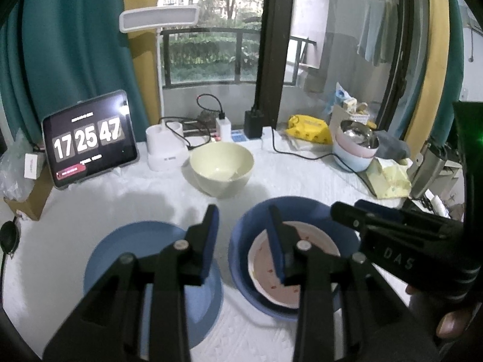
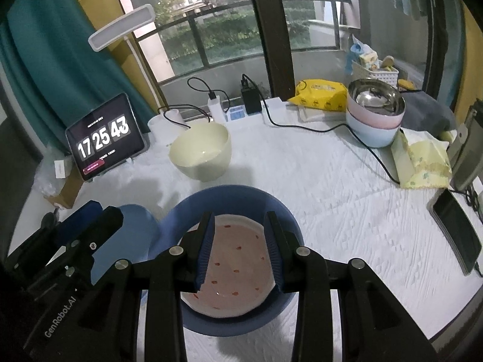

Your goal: Organize plates and bowls

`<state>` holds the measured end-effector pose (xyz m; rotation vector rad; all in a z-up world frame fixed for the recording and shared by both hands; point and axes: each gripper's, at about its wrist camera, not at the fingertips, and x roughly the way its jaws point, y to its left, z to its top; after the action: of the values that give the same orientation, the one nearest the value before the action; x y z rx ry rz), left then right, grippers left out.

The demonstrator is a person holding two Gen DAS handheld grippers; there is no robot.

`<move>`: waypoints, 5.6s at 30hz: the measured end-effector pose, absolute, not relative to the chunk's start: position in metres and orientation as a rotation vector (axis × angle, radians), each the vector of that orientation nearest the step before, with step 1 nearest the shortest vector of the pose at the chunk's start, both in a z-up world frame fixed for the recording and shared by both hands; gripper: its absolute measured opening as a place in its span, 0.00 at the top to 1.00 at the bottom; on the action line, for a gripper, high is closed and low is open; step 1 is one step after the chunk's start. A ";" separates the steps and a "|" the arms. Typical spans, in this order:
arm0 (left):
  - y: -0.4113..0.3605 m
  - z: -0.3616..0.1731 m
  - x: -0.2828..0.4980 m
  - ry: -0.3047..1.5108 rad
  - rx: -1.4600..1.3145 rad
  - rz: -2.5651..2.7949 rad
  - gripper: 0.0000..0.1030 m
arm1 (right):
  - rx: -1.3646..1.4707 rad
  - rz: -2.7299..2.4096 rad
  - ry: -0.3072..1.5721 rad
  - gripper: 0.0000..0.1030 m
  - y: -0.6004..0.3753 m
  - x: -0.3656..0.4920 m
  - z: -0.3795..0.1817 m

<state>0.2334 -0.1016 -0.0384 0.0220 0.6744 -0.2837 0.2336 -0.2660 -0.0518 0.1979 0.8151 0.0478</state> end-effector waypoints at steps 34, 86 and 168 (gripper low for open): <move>-0.085 -0.036 0.310 0.636 -0.008 -0.231 0.67 | 0.137 0.102 0.795 0.65 -0.261 0.314 -0.048; -0.093 -0.137 0.439 0.910 -0.041 -0.173 0.68 | 0.234 0.199 1.052 0.74 -0.241 0.447 -0.143; -0.118 -0.039 0.278 0.670 0.062 -0.219 0.71 | 0.186 0.185 0.801 0.77 -0.267 0.284 -0.042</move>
<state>0.2777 -0.1183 -0.0392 0.0615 0.6703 -0.2194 0.2836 -0.2671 -0.0424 0.1864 0.8011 0.1847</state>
